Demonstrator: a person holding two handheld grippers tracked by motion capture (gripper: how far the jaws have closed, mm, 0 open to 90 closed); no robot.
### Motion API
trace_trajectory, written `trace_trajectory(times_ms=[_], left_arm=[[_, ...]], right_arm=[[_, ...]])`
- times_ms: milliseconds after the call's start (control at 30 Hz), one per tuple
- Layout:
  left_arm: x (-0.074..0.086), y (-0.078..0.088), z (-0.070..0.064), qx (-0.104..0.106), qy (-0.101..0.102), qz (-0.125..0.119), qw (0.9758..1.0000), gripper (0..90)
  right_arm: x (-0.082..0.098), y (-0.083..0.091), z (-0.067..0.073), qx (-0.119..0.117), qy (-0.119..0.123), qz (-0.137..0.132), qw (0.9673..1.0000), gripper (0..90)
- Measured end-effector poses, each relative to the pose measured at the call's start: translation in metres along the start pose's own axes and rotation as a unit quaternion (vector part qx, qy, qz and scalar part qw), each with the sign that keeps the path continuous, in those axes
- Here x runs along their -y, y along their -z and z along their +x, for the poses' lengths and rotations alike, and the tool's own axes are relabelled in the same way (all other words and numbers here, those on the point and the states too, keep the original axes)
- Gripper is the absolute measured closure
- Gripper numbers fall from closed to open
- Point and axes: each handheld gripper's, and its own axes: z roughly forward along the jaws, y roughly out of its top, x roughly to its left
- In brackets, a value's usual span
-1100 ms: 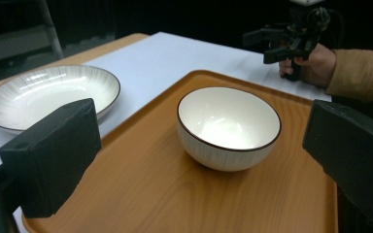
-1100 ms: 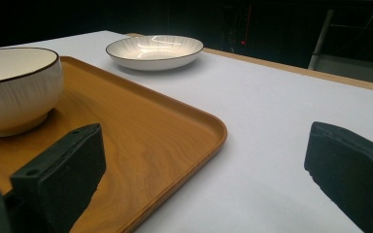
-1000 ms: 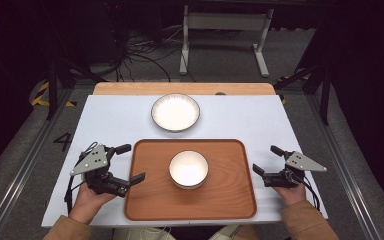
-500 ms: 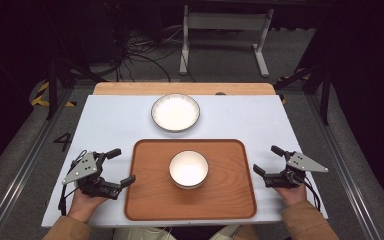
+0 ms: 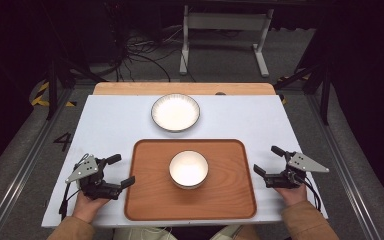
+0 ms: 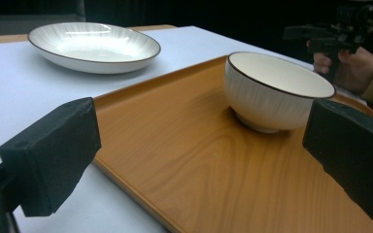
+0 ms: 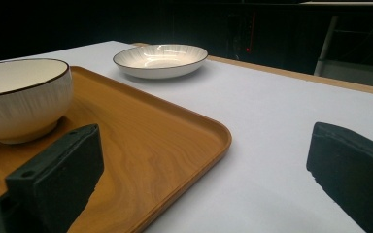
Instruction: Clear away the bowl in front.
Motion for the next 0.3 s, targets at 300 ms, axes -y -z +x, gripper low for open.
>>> trace_trajectory(times_ms=[300], left_arm=[[0.0010, -0.0002, 0.0004, -0.004, 0.006, 0.001, 1.0000, 1.3]], right_arm=[[0.0001, 0.0003, -0.0003, -0.001, -0.002, -0.001, 1.0000, 0.4]])
